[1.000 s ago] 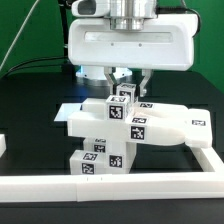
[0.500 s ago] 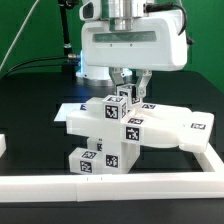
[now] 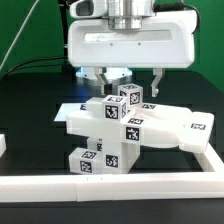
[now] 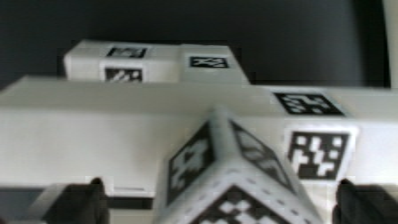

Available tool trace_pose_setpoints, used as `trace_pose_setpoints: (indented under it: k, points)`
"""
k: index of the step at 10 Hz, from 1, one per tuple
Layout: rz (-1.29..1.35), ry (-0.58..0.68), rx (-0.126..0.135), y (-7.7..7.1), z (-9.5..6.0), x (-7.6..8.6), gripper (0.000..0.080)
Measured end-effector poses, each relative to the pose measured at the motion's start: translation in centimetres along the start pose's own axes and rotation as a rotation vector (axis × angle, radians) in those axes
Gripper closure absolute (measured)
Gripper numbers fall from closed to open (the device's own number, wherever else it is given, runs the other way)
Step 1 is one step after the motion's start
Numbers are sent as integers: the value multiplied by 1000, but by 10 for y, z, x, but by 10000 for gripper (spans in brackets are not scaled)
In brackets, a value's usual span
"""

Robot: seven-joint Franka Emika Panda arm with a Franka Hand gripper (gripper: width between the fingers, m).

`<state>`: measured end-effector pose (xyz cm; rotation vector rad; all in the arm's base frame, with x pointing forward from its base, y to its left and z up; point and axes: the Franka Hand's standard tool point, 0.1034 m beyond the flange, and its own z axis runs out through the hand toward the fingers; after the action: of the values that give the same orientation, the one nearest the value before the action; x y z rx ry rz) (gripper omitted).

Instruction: Assemble chair

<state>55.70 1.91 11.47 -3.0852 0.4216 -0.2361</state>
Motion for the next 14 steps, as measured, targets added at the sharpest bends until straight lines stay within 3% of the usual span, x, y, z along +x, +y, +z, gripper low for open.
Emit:
trace_pose_setpoints:
  k: [3,5,7,9,10,11,14]
  points:
    - [-169,0,-7,3,2,-3,153]
    - [-389,-3,-9,-2,2,-2,151]
    - [-431,-3,-6,-4,1,-3,151]
    - [-393,-4,-8,-3,2,-3,415]
    - [-373,-4,-7,-3,2,-3,415]
    - [-268,-3,-6,-4,2,-3,517]
    - [-74,-2,-3,-4,2,-3,517]
